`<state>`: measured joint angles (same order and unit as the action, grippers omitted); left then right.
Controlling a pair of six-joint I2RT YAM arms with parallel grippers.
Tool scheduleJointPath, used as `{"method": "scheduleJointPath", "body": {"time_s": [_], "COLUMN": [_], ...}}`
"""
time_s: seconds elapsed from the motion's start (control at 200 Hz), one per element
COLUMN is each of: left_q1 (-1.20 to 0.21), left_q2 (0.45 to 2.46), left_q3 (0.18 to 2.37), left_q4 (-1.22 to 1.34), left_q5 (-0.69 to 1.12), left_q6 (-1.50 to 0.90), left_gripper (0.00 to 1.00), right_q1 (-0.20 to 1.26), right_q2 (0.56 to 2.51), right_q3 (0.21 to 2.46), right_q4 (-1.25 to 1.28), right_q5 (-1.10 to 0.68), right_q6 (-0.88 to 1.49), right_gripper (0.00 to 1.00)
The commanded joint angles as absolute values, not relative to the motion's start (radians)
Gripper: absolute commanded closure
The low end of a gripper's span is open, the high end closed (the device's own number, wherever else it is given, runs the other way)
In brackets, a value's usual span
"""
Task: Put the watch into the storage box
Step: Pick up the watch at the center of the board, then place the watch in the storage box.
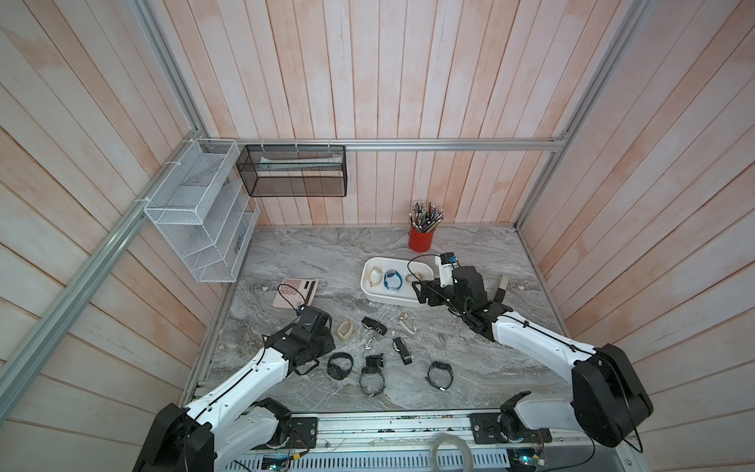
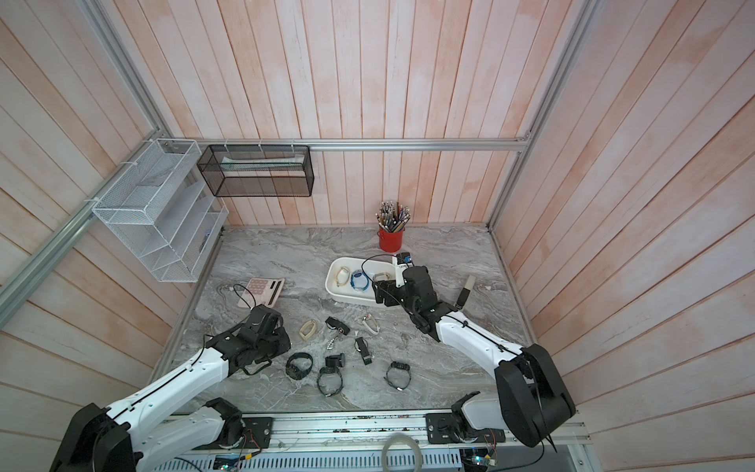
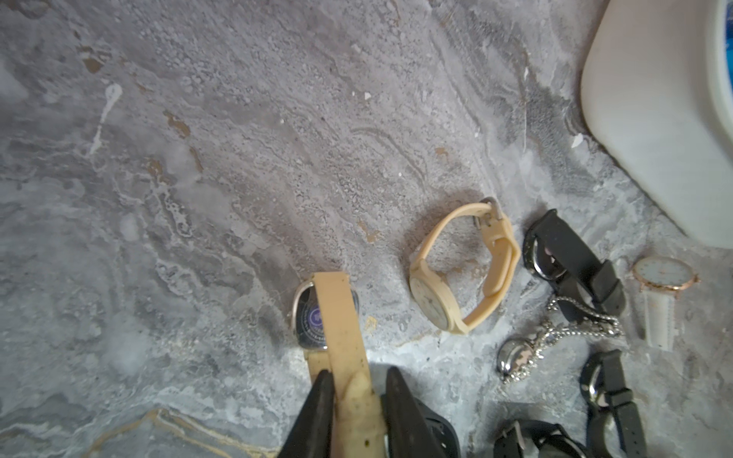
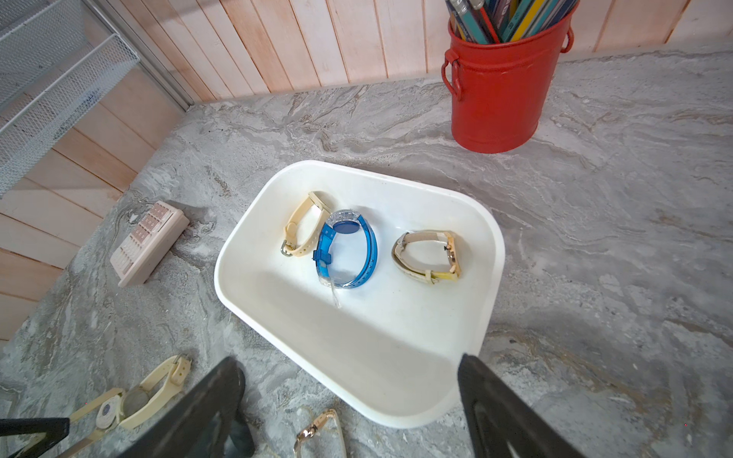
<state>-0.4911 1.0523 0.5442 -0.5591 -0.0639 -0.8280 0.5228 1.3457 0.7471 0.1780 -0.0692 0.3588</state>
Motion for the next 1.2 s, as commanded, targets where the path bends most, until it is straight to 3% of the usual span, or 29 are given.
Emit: {"method": "scheduleJointPath", "body": {"time_s": [0.0, 0.14, 0.545, 1.195], "left_q1": [-0.493, -0.494, -0.493, -0.529], "left_q2": [1.061, 1.072, 1.146, 1.68], "left_q3": [0.59, 0.618, 0.811, 1.345], "left_q4": [-0.593, -0.587, -0.462, -0.259], "left_q5": [-0.089, -0.082, 0.051, 0.252], "left_q6": [-0.812, -0.789, -0.62, -0.358], "left_gripper": [0.9, 1.0, 1.0, 1.0], "right_q1": [0.518, 0.518, 0.512, 0.493], "right_q2": [1.328, 1.327, 1.278, 1.091], "right_q3": [0.732, 0.73, 0.717, 0.635], "right_q4": [0.183, 0.183, 0.149, 0.045], "right_q5": [-0.064, -0.062, -0.044, 0.028], "right_q6": [0.344, 0.344, 0.344, 0.36], "right_gripper": [0.12, 0.12, 0.12, 0.11]}}
